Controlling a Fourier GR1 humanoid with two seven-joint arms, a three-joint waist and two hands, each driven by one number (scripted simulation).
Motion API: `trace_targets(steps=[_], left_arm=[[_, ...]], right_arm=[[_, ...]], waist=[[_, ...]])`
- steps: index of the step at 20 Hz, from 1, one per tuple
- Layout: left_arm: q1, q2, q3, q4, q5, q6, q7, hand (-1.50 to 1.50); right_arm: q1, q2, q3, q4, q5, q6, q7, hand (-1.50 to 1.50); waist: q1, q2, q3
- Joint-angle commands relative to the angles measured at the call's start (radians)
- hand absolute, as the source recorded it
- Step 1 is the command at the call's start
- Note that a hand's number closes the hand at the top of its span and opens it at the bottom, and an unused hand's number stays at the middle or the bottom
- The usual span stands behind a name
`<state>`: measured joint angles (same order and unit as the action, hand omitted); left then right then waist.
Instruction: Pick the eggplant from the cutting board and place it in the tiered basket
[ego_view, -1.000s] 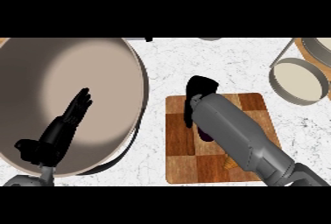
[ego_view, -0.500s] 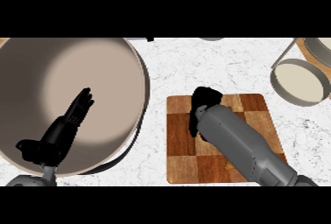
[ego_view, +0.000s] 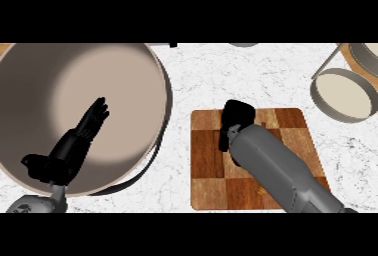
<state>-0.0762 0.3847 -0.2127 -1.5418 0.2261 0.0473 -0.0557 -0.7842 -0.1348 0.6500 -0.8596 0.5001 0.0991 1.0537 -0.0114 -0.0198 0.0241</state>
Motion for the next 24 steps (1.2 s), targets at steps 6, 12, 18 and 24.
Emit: trace_targets(steps=[6,12,18,24], left_arm=[[-0.046,-0.097,-0.019,0.125,-0.017,-0.005,-0.006,0.00],[0.066,-0.062,0.047,0.055,0.001,0.027,0.015,0.00],[0.144,-0.035,0.095,-0.031,0.016,0.034,0.024,0.00],[0.179,-0.042,0.098,-0.065,0.017,0.024,0.030,0.00]], right_arm=[[0.010,0.010,-0.020,-0.018,0.069,-0.032,0.007,1.50],[0.187,-0.405,-0.124,-0.094,0.050,-0.091,-0.243,1.50],[0.310,-0.743,-0.324,-0.067,-0.053,-0.186,-0.556,1.50],[0.367,-0.819,-0.624,-0.110,-0.358,-0.216,-0.883,1.50]], waist=[[-0.002,0.021,-0.025],[-0.135,0.004,-0.022],[-0.194,0.000,-0.018],[-0.176,-0.004,-0.017]])
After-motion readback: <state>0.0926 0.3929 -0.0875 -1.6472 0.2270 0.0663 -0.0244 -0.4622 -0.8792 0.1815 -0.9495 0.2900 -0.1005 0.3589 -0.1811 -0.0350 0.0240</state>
